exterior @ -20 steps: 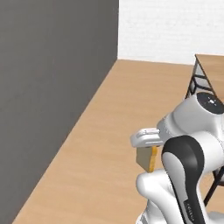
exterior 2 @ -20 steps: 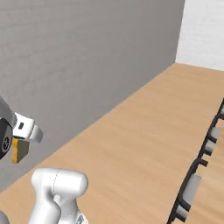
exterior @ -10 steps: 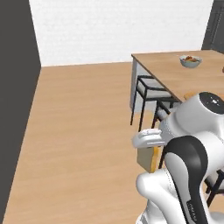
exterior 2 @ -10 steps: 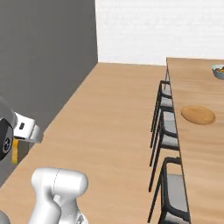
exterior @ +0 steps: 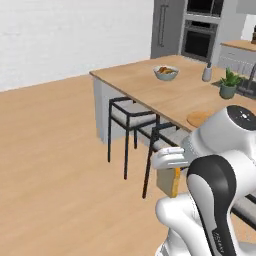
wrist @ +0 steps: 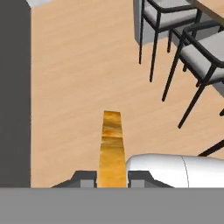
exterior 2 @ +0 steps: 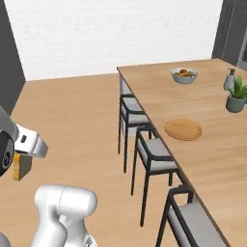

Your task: Start the toaster. Once the lever pops up, take the bread to the plate on the dining counter.

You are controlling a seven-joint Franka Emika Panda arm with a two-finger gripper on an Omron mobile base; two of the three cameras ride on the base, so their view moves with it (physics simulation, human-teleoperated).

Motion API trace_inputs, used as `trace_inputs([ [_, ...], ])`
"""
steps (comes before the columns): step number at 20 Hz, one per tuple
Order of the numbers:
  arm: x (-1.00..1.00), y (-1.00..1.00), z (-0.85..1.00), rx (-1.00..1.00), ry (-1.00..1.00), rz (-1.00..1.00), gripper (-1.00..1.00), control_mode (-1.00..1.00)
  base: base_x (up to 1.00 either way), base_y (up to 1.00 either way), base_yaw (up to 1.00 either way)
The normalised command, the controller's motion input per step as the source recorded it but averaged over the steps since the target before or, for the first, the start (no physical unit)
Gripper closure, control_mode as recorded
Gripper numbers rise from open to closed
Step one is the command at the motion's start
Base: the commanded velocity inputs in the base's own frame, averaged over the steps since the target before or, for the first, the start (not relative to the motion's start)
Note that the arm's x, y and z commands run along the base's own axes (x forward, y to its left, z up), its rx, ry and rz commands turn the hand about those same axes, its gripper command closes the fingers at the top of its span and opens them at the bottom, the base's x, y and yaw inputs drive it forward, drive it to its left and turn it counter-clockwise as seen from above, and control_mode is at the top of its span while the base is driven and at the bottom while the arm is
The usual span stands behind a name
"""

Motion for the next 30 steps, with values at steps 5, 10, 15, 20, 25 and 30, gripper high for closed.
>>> trace_inputs([
  [5, 0.00, 0.00, 0.00, 0.00, 0.00, 0.00, 1.00, 1.00, 0.86, 0.55, -0.71],
  [10, 0.00, 0.00, 0.00, 0.00, 0.00, 0.00, 1.00, 1.00, 0.63, 0.57, -0.78],
  [15, 0.00, 0.00, 0.00, 0.00, 0.00, 0.00, 1.00, 1.00, 0.75, 0.59, -0.73],
  [20, 0.00, 0.00, 0.00, 0.00, 0.00, 0.00, 1.00, 1.00, 0.96, 0.48, -0.64],
  [25, 0.00, 0.00, 0.00, 0.00, 0.00, 0.00, 1.00, 1.00, 0.89, 0.21, -0.45],
  [30, 0.00, 0.00, 0.00, 0.00, 0.00, 0.00, 1.00, 1.00, 0.26, 0.00, -0.03],
])
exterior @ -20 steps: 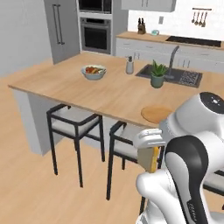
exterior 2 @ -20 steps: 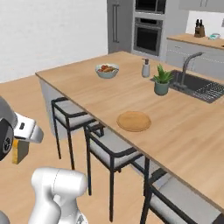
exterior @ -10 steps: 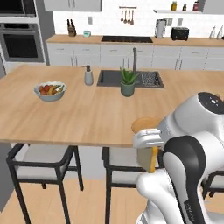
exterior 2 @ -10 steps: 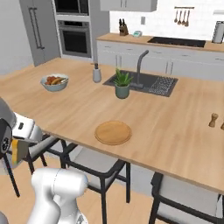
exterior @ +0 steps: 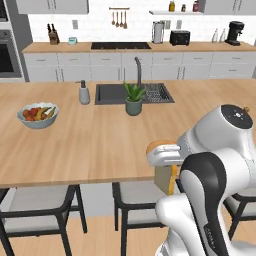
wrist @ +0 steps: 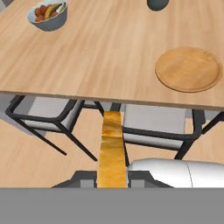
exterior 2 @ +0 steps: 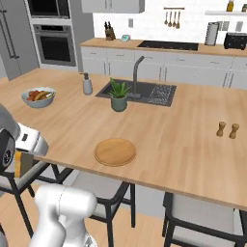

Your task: Start the toaster. Once the lever pops up, take the bread to the plate on the dining counter.

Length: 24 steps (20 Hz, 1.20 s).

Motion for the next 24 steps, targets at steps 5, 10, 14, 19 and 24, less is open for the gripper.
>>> trace_inputs([
  [5, 0.00, 0.00, 0.00, 0.00, 0.00, 0.00, 1.00, 1.00, 0.51, -0.09, 0.00],
  [10, 0.66, -0.86, -0.02, 0.11, 0.01, 0.08, 1.00, -1.00, 0.00, 0.00, 0.00],
  [14, 0.86, -0.99, -0.24, 0.09, 0.01, 0.19, 1.00, -1.00, 0.00, 0.00, 0.00],
  [19, 0.80, -0.46, -0.23, 0.03, 0.00, 0.23, 1.00, -1.00, 0.00, 0.00, 0.00],
  [24, 0.77, -0.18, -0.15, 0.02, 0.00, 0.12, 1.00, -1.00, 0.00, 0.00, 0.00],
])
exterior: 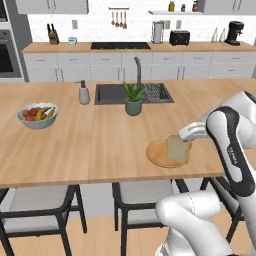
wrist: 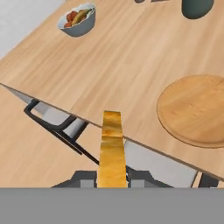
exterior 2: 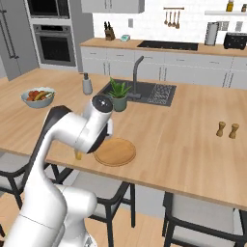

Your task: Start the toaster. Once the lever pops up, take the bread to the plate on the dining counter.

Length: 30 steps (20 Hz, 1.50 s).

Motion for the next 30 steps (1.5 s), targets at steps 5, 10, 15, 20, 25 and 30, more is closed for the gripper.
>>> trace_inputs([
  [5, 0.77, -0.21, -0.40, 0.05, 0.04, 0.03, 1.00, -1.00, 0.00, 0.00, 0.00],
  [10, 0.54, -0.12, -0.57, 0.03, -0.03, 0.01, 1.00, -1.00, 0.00, 0.00, 0.00],
  [15, 0.27, -0.29, -0.36, 0.01, -0.03, 0.00, 1.00, -1.00, 0.00, 0.00, 0.00],
  [20, 0.54, -0.23, -0.03, 0.05, 0.00, -0.01, 1.00, -1.00, 0.00, 0.00, 0.00],
  [25, 0.33, 0.00, -0.29, 0.05, 0.00, -0.04, 1.00, -1.00, 0.00, 0.00, 0.00],
  [30, 0.09, -0.01, -0.32, 0.08, -0.01, -0.08, 1.00, -1.00, 0.00, 0.00, 0.00],
])
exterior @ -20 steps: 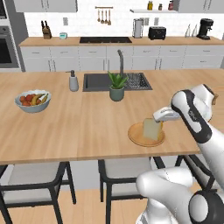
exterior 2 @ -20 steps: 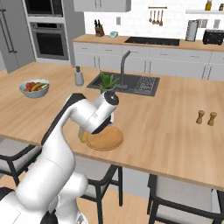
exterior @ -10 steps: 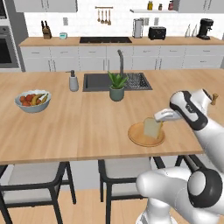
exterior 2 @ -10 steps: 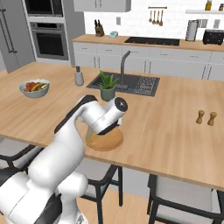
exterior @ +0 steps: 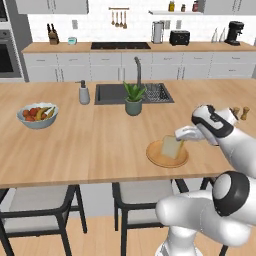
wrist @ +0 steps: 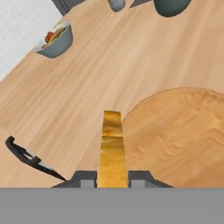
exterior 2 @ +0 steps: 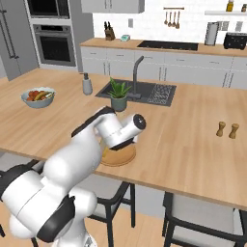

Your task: Start the toaster. Once the lever pops up, take the bread to the plate on the dining counter.

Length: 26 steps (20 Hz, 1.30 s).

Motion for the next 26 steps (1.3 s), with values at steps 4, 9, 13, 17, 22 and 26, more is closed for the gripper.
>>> trace_inputs([
  [4, 0.21, 0.00, -0.37, 0.03, -0.05, -0.10, 1.00, -1.00, 0.00, 0.00, 0.00],
  [9, 0.27, 0.02, -0.29, 0.00, -0.07, -0.12, 1.00, -1.00, 0.00, 0.00, 0.00],
  [13, 0.33, 0.00, -0.25, 0.00, -0.01, -0.08, 1.00, -1.00, 0.00, 0.00, 0.00],
  [17, 0.23, 0.01, -0.17, 0.02, 0.00, -0.03, 1.00, -1.00, 0.00, 0.00, 0.00],
  [22, 0.30, 0.00, -0.12, 0.04, 0.00, 0.00, 1.00, -1.00, 0.00, 0.00, 0.00],
  [26, 0.24, 0.01, -0.23, 0.02, 0.00, 0.00, 1.00, -1.00, 0.00, 0.00, 0.00],
])
